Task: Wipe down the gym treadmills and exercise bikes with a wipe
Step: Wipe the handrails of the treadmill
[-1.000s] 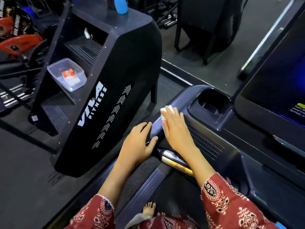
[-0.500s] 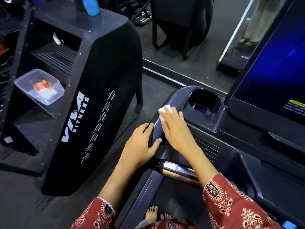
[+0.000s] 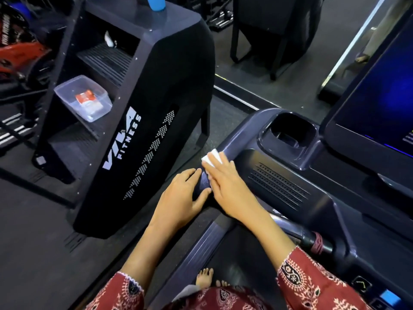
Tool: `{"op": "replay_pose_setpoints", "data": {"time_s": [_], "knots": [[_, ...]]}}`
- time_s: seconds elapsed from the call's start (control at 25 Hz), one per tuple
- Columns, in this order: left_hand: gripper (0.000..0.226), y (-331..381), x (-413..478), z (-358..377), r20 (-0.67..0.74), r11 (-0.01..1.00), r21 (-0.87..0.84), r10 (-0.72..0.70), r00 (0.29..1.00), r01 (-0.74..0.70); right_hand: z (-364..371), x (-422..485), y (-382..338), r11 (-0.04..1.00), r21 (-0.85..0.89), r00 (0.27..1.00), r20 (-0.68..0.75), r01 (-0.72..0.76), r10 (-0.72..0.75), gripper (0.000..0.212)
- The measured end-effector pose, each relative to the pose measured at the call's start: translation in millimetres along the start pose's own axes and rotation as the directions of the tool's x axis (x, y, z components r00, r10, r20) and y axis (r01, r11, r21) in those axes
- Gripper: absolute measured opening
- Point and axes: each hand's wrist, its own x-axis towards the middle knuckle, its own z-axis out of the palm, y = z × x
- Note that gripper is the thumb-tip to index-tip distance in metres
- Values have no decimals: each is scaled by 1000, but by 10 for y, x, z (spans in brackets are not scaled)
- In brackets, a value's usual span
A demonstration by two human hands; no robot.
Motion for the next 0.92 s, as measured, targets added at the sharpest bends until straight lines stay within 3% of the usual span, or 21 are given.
{"op": "replay_pose_setpoints", "data": {"time_s": [0.04, 0.16, 0.28, 0.32, 0.44, 0.56, 0.6, 0.72, 0.84, 0.92], "knots": [[57, -9, -76, -5, -16, 1000, 2, -18, 1000, 18, 32, -41, -26, 1000, -5, 1000, -5, 3, -3, 38], [54, 9, -354, -28, -96, 996, 52, -66, 993, 71, 159, -124, -148, 985, 20, 983, -56, -172, 173, 45], [47, -16, -670, -30, -197, 989, 99, -89, 976, 110, 308, -314, -356, 991, 58, 992, -23, 123, -122, 47], [46, -33, -769, -28, -227, 985, 114, -99, 969, 127, 349, -370, -370, 984, 83, 988, -37, 156, -153, 44], [43, -19, -1048, -2, -335, 967, 179, -115, 935, 183, 467, -461, -438, 985, 168, 994, -110, 45, -26, 44], [38, 34, -1288, 36, -451, 947, 220, -112, 885, 232, 663, -648, -519, 937, 162, 951, -86, 309, -298, 46], [34, 28, -1354, 55, -483, 943, 231, -102, 869, 239, 710, -660, -488, 922, 184, 939, -105, 341, -326, 45], [31, 4, -1548, 123, -543, 929, 266, -78, 836, 259, 749, -741, -458, 916, 321, 957, -235, 241, -169, 46], [35, -16, -1644, 198, -559, 920, 280, -76, 826, 274, 859, -853, -446, 880, 260, 908, -255, 397, -334, 50], [41, -30, -1681, 249, -556, 918, 300, -54, 830, 260, 889, -815, -449, 893, 336, 936, -285, 299, -207, 46]]}}
